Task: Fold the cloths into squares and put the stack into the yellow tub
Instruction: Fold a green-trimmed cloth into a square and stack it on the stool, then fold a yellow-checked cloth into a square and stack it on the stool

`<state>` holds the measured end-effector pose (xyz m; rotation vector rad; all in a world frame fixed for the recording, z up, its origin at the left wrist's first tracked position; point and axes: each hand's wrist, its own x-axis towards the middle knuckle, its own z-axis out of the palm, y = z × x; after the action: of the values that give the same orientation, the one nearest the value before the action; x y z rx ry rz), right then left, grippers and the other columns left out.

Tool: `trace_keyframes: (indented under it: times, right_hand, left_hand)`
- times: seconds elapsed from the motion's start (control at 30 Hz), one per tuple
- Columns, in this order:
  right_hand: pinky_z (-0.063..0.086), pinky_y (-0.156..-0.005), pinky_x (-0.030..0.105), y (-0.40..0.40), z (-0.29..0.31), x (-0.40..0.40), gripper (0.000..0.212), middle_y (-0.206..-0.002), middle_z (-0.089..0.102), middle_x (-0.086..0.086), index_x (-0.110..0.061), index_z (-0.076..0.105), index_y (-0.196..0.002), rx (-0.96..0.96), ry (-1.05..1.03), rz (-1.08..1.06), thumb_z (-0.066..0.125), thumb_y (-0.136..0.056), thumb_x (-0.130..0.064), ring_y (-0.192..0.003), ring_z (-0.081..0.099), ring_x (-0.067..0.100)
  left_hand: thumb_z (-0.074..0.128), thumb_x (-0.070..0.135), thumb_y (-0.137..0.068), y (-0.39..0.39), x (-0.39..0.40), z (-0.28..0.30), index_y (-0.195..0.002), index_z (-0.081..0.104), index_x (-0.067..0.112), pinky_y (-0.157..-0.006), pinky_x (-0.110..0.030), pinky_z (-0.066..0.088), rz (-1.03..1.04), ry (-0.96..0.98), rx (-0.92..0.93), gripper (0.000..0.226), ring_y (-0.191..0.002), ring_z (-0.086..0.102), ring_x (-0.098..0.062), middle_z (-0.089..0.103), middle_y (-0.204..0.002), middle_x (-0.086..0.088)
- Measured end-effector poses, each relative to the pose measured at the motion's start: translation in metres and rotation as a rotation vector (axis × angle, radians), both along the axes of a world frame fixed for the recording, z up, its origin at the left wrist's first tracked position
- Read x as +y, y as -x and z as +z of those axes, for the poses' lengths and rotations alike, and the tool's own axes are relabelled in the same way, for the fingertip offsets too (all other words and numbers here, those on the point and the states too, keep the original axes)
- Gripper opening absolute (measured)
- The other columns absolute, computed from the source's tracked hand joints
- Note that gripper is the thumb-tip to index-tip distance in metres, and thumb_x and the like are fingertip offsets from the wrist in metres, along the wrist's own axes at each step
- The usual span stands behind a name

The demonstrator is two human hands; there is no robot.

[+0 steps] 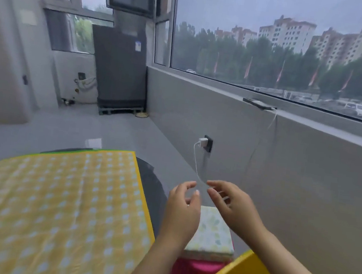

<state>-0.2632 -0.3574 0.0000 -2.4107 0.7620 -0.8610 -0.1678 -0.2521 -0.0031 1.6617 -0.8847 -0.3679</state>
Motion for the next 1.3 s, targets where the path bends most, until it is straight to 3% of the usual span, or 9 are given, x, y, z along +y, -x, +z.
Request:
trace_keyframes:
  times: [0.1, 0.37, 0.57, 0.7, 0.8, 0.93, 1.1, 1.2, 1.3]
  right_hand:
    - [0.044, -0.067, 0.011, -0.024, 0.026, 0.035, 0.023, -0.092, 0.059, -0.015, -0.028, 0.065, -0.109, -0.035, 0.043, 0.077, 0.053, -0.091, -0.036, -0.08, 0.059, 0.001]
    - [0.039, -0.064, 0.006, -0.102, 0.033, 0.118, 0.019, -0.082, 0.055, -0.022, -0.03, 0.067, -0.104, -0.071, 0.042, 0.325, 0.056, -0.09, -0.034, -0.072, 0.056, -0.005]
    - [0.043, -0.071, 0.012, -0.139, -0.001, 0.153, 0.03, -0.092, 0.053, -0.025, -0.035, 0.061, -0.113, 0.118, 0.095, 0.488, 0.047, -0.09, -0.047, -0.082, 0.056, -0.004]
    - [0.043, -0.075, 0.013, -0.152, -0.018, 0.168, 0.033, -0.096, 0.048, -0.026, -0.038, 0.056, -0.119, 0.298, 0.161, 0.617, 0.044, -0.091, -0.05, -0.087, 0.055, -0.003]
    - [0.039, -0.078, 0.014, -0.155, -0.032, 0.174, 0.036, -0.105, 0.055, -0.019, -0.036, 0.058, -0.119, 0.407, 0.213, 0.727, 0.043, -0.091, -0.054, -0.096, 0.052, -0.001]
    - [0.042, -0.081, 0.023, -0.156, -0.045, 0.183, 0.04, -0.108, 0.055, -0.015, -0.038, 0.063, -0.107, 0.51, 0.25, 0.86, 0.045, -0.082, -0.063, -0.099, 0.048, 0.008]
    - [0.037, -0.089, 0.02, -0.151, -0.051, 0.189, 0.048, -0.113, 0.051, -0.017, -0.041, 0.059, -0.11, 0.534, 0.22, 0.933, 0.051, -0.074, -0.072, -0.102, 0.044, 0.006]
    - [0.034, -0.093, 0.018, -0.148, -0.055, 0.19, 0.054, -0.115, 0.049, -0.018, -0.044, 0.055, -0.112, 0.549, 0.194, 0.939, 0.05, -0.07, -0.077, -0.107, 0.042, 0.005]
    - [0.03, -0.09, 0.012, -0.146, -0.056, 0.19, 0.046, -0.115, 0.049, -0.018, -0.045, 0.058, -0.107, 0.53, 0.172, 0.931, 0.053, -0.072, -0.074, -0.107, 0.041, 0.003]
  left_hand:
    - [0.045, 0.024, -0.096, -0.031, 0.039, 0.025, -0.115, 0.056, 0.025, -0.079, -0.021, 0.044, 0.038, 0.013, -0.074, 0.021, -0.089, 0.058, -0.001, 0.051, -0.122, 0.003]
    - [0.046, 0.027, -0.096, -0.11, 0.153, 0.037, -0.115, 0.056, 0.028, -0.064, -0.007, 0.043, 0.124, -0.178, -0.312, 0.022, -0.081, 0.054, 0.005, 0.048, -0.118, 0.01]
    - [0.043, 0.032, -0.097, -0.141, 0.218, 0.004, -0.121, 0.051, 0.03, -0.091, -0.027, 0.046, 0.078, -0.427, -0.443, 0.026, -0.099, 0.054, 0.001, 0.044, -0.124, 0.014]
    - [0.038, 0.039, -0.098, -0.152, 0.239, -0.019, -0.135, 0.041, 0.029, -0.101, -0.027, 0.036, -0.014, -0.655, -0.564, 0.039, -0.119, 0.047, -0.011, 0.039, -0.135, 0.012]
    - [0.037, 0.044, -0.098, -0.156, 0.253, -0.03, -0.138, 0.04, 0.028, -0.107, -0.024, 0.026, -0.138, -0.743, -0.701, 0.044, -0.128, 0.035, -0.008, 0.04, -0.136, 0.011]
    - [0.048, 0.05, -0.091, -0.163, 0.267, -0.043, -0.131, 0.048, 0.032, -0.107, -0.024, 0.026, -0.247, -0.746, -0.717, 0.044, -0.127, 0.032, -0.008, 0.041, -0.133, 0.009]
    - [0.045, 0.062, -0.084, -0.165, 0.279, -0.051, -0.136, 0.041, 0.038, -0.111, -0.023, 0.019, -0.278, -0.713, -0.701, 0.057, -0.137, 0.021, -0.005, 0.031, -0.145, 0.011]
    - [0.055, 0.062, -0.082, -0.163, 0.286, -0.048, -0.134, 0.044, 0.043, -0.113, -0.023, 0.018, -0.28, -0.705, -0.653, 0.056, -0.135, 0.017, 0.001, 0.029, -0.144, 0.016]
    - [0.061, 0.061, -0.078, -0.16, 0.289, -0.046, -0.129, 0.049, 0.044, -0.112, -0.023, 0.019, -0.283, -0.676, -0.625, 0.054, -0.132, 0.02, 0.003, 0.032, -0.141, 0.019]
